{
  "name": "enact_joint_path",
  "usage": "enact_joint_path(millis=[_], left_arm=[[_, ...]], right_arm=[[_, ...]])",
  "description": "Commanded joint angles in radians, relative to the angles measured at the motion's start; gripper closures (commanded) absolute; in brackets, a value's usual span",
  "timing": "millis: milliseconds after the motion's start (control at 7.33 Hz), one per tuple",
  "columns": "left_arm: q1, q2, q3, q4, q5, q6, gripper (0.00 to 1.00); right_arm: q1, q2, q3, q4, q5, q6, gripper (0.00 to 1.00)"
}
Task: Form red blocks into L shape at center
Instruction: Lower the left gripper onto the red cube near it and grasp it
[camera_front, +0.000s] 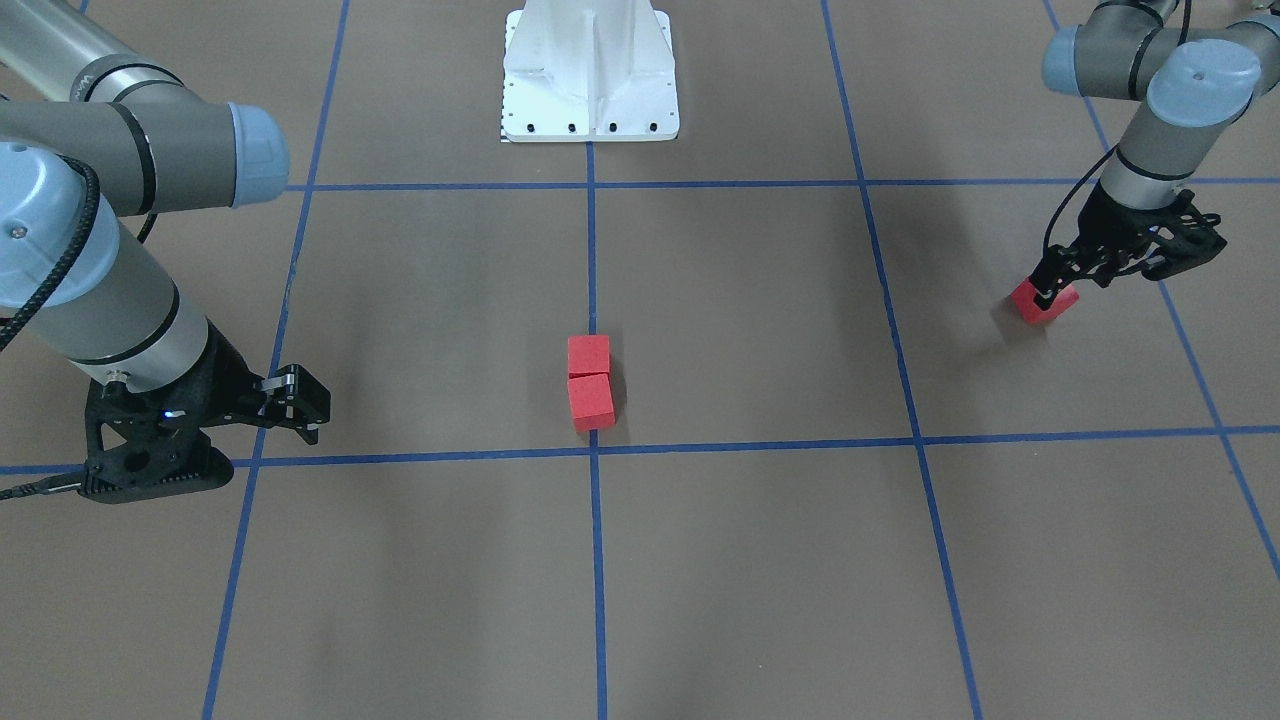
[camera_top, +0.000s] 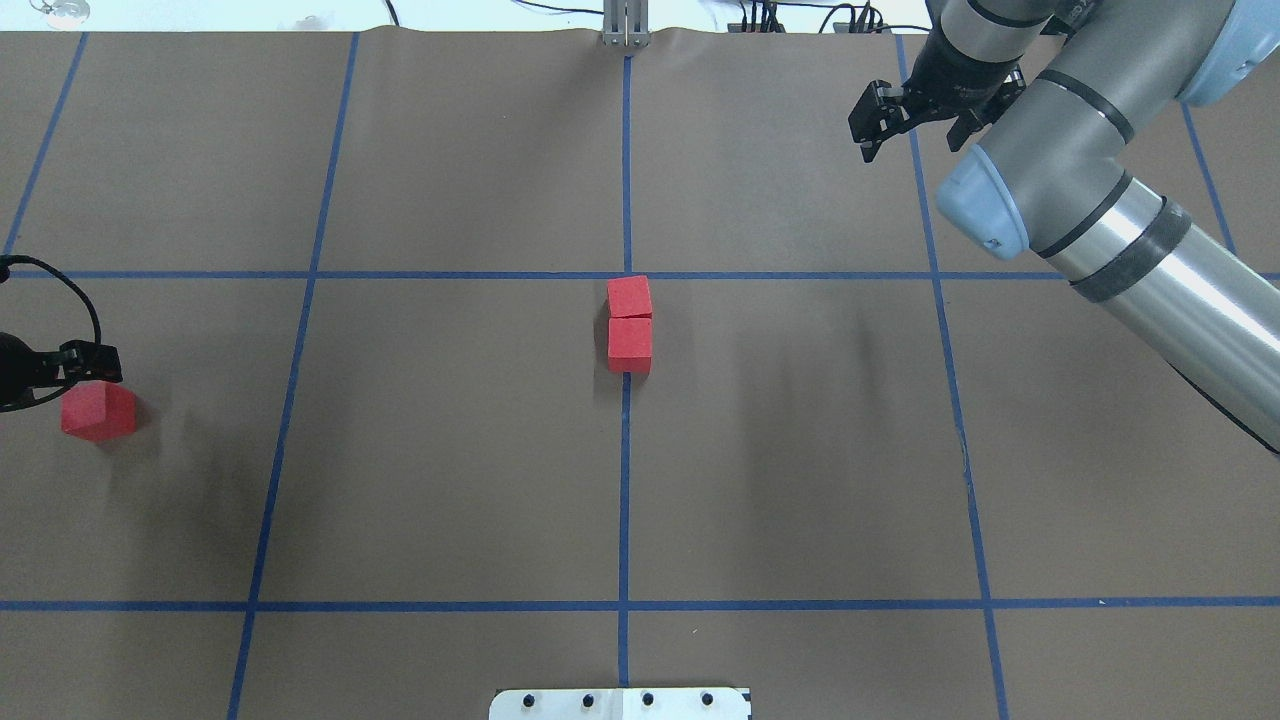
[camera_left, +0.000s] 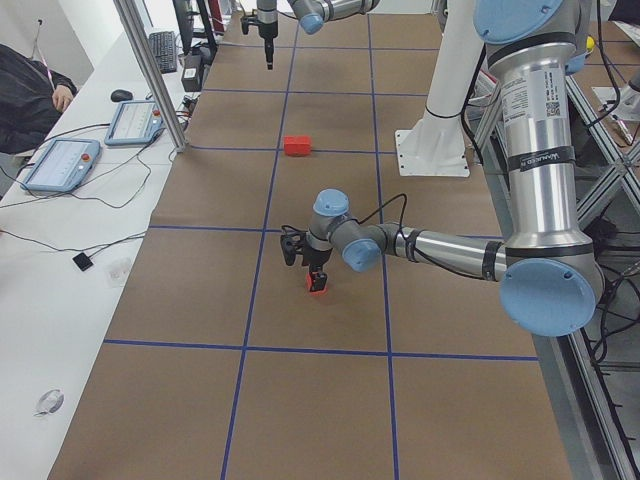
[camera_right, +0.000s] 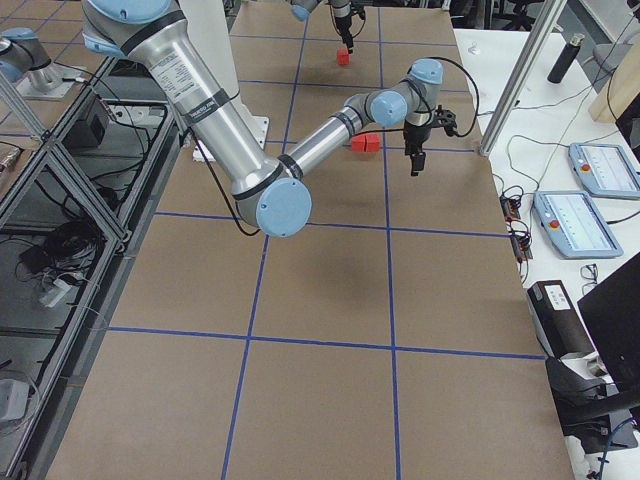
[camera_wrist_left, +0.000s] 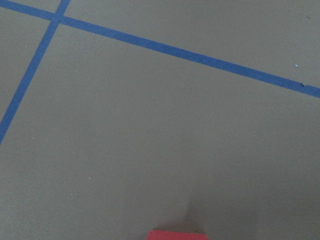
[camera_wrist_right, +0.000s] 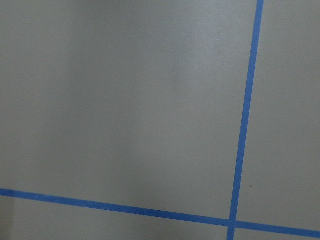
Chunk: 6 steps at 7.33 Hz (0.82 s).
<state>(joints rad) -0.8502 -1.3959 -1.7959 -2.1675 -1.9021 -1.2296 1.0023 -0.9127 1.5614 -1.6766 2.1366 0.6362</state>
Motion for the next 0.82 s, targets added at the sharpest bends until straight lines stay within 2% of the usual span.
enact_joint_path(millis=[0,682], left_arm=[[0.020,0.000,0.004,0.000,0.000,-0.004,0.00],[0.059,0.000,0.013,0.000,0.000,-0.004,0.01]], right_arm=[[-0.001,0.000,0.002,0.000,-0.001,0.004,0.01],[-0.001,0.000,0.005,0.000,-0.001,0.005,0.01]])
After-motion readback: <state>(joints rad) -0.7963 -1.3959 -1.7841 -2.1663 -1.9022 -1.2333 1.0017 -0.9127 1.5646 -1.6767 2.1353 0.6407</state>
